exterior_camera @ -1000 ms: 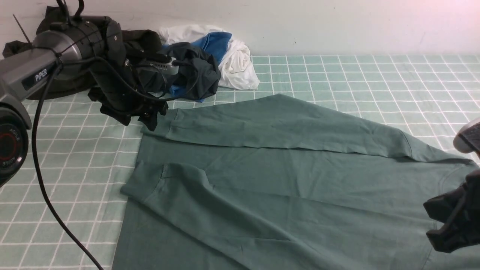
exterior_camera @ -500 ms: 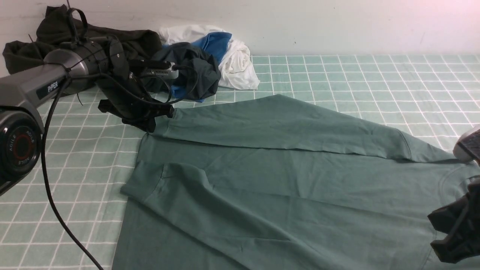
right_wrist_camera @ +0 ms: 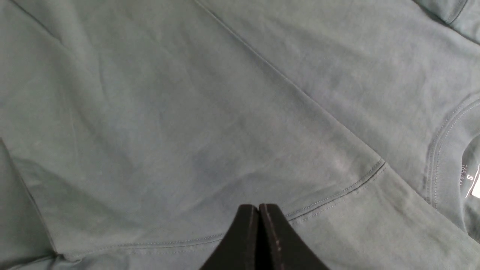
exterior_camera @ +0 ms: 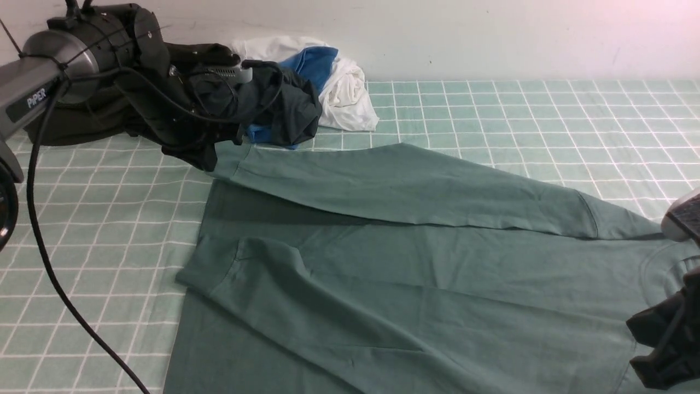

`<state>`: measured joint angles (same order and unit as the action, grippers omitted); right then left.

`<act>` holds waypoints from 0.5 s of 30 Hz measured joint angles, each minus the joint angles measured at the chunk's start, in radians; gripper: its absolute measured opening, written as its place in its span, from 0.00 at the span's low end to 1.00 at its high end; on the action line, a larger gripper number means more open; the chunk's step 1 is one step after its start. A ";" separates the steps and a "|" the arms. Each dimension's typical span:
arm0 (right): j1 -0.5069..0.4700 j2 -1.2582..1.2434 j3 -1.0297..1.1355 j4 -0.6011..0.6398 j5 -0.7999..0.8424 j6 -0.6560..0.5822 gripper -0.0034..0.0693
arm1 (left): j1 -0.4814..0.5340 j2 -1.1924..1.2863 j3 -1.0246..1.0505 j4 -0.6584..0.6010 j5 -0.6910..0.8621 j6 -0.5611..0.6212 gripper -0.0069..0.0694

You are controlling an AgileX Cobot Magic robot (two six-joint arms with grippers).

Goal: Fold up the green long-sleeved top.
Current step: Use the left arm to drag and drop the cuff onto the cuff closest to the left arm

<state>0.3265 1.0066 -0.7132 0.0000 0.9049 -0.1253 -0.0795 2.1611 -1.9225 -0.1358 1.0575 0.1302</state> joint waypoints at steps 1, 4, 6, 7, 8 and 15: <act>0.000 0.000 0.000 0.000 0.001 0.000 0.03 | 0.000 -0.020 0.006 0.000 0.030 0.001 0.13; 0.000 0.000 -0.007 0.000 0.027 0.000 0.03 | 0.000 -0.159 0.110 0.000 0.122 0.001 0.13; 0.000 -0.007 -0.023 0.014 0.057 0.000 0.03 | 0.000 -0.298 0.249 -0.008 0.123 0.001 0.13; 0.000 -0.009 -0.024 0.014 0.059 0.000 0.03 | 0.000 -0.311 0.266 -0.009 0.122 0.001 0.13; 0.000 -0.025 -0.035 0.025 0.067 0.000 0.03 | 0.000 -0.410 0.391 -0.026 0.099 0.001 0.13; 0.024 -0.108 -0.046 0.051 0.078 -0.003 0.03 | 0.000 -0.837 1.055 -0.128 -0.123 0.037 0.13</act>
<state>0.3507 0.8987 -0.7597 0.0513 0.9828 -0.1280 -0.0795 1.3240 -0.8679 -0.2634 0.9340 0.1675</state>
